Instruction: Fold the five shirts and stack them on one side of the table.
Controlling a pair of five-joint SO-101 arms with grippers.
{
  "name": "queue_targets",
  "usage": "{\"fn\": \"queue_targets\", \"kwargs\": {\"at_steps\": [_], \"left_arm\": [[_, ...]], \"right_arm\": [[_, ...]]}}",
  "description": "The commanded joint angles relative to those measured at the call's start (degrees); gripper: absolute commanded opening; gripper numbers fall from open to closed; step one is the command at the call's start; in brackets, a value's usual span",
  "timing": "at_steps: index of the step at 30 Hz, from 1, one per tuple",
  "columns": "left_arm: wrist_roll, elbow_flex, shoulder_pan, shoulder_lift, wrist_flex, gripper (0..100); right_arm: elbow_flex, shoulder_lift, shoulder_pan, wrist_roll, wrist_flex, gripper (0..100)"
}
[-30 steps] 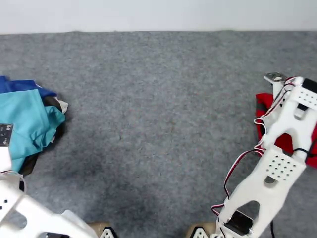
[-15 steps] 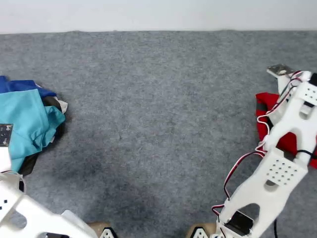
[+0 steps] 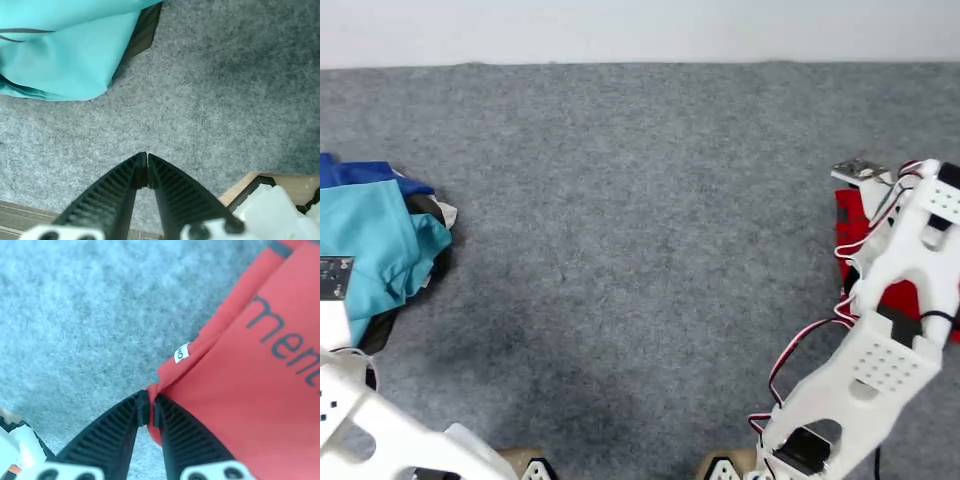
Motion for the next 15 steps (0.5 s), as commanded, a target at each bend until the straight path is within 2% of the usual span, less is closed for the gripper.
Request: {"fn": "queue_targets", "kwargs": {"at_steps": [1, 6, 8, 11, 15], "left_arm": [[-0.5, -0.7, 0.4, -1.0, -1.1, 2], [-0.5, -0.7, 0.4, -1.0, -1.1, 2], [-0.5, -0.8, 0.4, -1.0, -1.1, 2], [-0.5, -0.8, 0.4, -1.0, -1.0, 2], [-0.5, -0.8, 0.4, -1.0, -0.9, 2]], "right_arm": [[-0.3, -4.5, 0.9, 0.7, 2.3, 6.6], [-1.4, -8.7, 2.1, 0.6, 2.3, 29.9], [-2.6, -11.3, 2.5, 0.6, 2.2, 34.0], [-4.5, -13.1, 3.3, 0.6, 1.4, 28.0], [-5.3, -12.8, 4.2, 0.6, -5.6, 5.4]]}}
